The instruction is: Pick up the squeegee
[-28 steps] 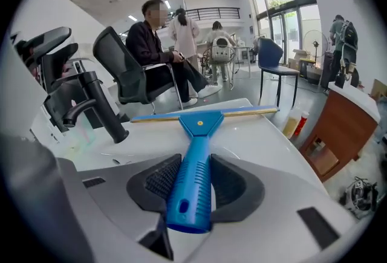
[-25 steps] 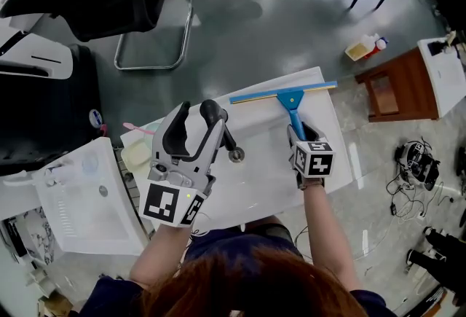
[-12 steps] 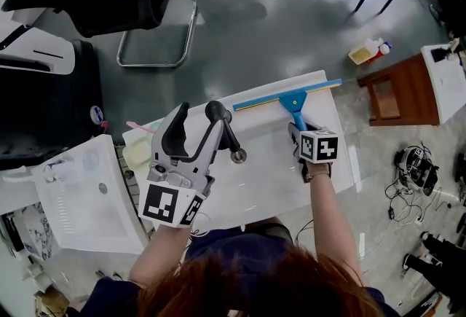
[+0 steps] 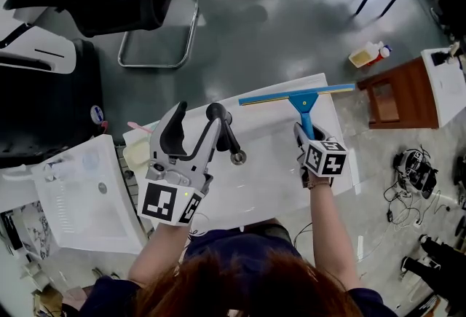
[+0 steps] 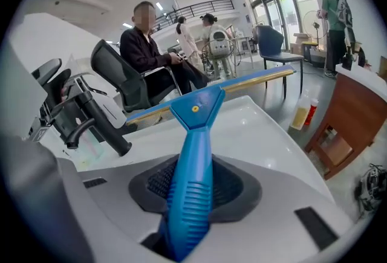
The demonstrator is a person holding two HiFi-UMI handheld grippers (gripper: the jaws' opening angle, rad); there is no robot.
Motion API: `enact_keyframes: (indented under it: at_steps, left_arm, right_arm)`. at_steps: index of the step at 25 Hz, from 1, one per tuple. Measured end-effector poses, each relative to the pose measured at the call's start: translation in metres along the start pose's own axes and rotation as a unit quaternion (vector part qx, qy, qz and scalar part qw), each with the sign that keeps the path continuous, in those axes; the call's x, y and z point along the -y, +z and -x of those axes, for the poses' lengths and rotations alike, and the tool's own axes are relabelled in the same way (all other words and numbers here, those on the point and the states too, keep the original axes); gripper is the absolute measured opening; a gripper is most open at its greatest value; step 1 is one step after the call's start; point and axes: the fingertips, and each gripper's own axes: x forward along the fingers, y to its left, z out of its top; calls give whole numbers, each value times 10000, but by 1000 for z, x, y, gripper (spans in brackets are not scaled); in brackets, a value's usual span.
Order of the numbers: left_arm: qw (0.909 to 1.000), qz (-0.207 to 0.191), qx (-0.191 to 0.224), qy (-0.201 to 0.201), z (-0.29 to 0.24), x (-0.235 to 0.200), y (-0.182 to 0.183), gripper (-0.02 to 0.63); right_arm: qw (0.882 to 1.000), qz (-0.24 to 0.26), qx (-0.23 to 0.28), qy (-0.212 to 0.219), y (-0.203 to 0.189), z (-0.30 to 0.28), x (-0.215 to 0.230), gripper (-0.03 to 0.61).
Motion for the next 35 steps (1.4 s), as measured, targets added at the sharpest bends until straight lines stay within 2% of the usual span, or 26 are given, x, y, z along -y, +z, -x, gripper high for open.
enact_keyframes:
  at_steps: [5, 10, 21, 26, 35]
  left_arm:
    - [9999, -77, 47, 67, -2, 0, 7, 253]
    - [9997, -135, 102, 154, -1, 1, 15, 254]
    - [9987, -207, 283, 382, 15, -7, 40, 255]
    - [9979, -263, 352, 471, 25, -8, 49, 255]
    - [9965, -336, 467, 601, 34, -11, 63, 255]
  right_arm:
    - [9983, 122, 567, 29, 40, 30, -12, 141]
    - [9918, 207, 1257, 119, 82, 68, -31, 141]
    - [9637, 510, 2612, 204, 151, 148, -75, 140]
    - [9520, 709, 2967, 239, 167, 176, -94, 140]
    - [9397, 946, 3264, 393, 183, 201, -122, 140]
